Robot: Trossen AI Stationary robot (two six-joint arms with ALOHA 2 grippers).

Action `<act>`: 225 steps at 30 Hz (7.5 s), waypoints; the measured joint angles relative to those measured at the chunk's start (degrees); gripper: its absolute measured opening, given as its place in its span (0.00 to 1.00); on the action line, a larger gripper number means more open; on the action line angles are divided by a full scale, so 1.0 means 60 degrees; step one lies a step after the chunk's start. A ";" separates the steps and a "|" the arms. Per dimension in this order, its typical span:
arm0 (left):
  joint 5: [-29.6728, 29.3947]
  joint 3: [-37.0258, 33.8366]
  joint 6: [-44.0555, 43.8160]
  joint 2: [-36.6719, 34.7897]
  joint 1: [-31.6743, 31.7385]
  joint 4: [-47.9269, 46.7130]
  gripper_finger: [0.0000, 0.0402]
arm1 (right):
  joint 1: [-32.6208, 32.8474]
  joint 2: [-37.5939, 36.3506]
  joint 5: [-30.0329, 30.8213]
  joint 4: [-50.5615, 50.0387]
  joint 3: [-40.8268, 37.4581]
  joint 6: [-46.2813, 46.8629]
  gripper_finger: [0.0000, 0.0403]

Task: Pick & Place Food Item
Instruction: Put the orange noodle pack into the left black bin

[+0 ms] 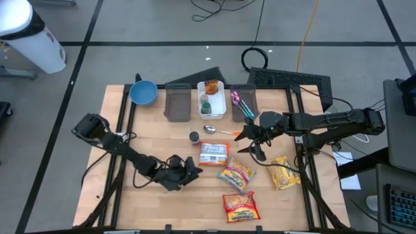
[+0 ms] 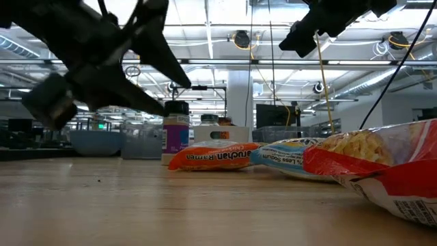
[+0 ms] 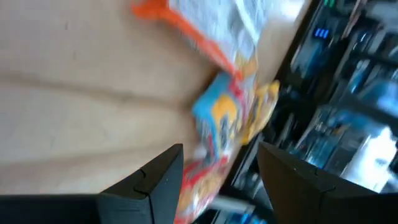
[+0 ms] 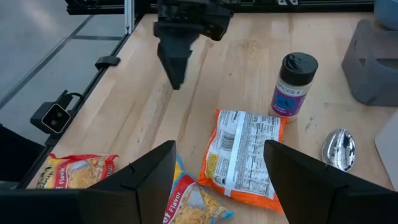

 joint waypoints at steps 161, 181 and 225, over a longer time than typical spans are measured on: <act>0.0204 -0.1104 1.7554 0.1184 0.1636 0.0882 0.24 | 0.0215 0.4677 0.7967 1.2699 -0.3279 0.4687 0.59; 0.2654 -0.1115 1.7259 0.0272 0.1835 0.0412 0.01 | 0.0491 0.4677 0.7806 1.2742 -0.3279 0.4954 0.59; 0.5825 0.5271 1.5001 -0.3600 0.4231 -0.7439 0.00 | 0.0102 0.1395 0.1549 -0.1443 0.5113 0.0476 0.59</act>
